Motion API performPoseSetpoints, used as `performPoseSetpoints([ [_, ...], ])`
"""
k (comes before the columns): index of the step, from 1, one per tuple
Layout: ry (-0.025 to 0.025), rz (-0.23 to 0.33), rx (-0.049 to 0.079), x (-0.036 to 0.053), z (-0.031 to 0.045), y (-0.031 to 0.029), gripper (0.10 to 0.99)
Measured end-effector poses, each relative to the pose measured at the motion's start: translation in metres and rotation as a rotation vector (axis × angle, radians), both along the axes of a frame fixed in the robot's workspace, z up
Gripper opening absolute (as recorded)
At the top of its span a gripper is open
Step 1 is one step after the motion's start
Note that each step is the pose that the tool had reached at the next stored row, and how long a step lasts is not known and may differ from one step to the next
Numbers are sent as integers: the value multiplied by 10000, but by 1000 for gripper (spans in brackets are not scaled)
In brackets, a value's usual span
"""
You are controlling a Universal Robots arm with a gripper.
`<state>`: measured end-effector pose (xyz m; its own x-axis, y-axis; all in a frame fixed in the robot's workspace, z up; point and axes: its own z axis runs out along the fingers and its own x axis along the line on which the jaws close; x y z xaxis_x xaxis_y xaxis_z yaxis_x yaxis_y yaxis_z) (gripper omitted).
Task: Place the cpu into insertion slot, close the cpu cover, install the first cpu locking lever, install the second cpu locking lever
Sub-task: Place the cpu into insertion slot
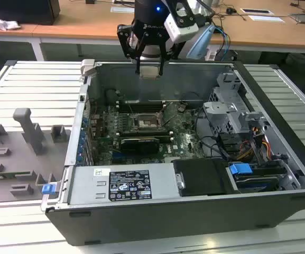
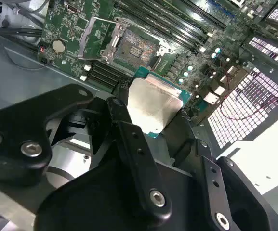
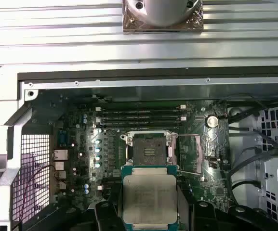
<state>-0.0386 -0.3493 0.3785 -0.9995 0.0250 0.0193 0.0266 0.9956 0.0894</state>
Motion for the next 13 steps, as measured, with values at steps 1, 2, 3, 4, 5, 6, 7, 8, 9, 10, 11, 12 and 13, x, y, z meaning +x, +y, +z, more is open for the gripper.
performPoseSetpoints([
  [1,0,-168,0,0,-1,0,541],
  [2,0,-363,-1,0,-2,0,541],
  [3,1,-495,-2,0,-3,0,541],
  [4,1,-537,-2,0,-4,0,541],
  [5,0,-552,0,0,-5,0,541],
  [6,0,-561,0,0,-6,0,541],
  [7,0,-570,0,0,-8,0,541],
  [8,0,-571,-1,0,-8,0,541],
  [9,0,-571,-1,0,-9,0,541],
  [10,0,-572,1,0,-11,0,541],
  [11,0,-571,0,0,-12,0,541],
  [12,0,-572,0,0,-14,0,541],
  [13,0,-571,0,0,-15,0,541],
])
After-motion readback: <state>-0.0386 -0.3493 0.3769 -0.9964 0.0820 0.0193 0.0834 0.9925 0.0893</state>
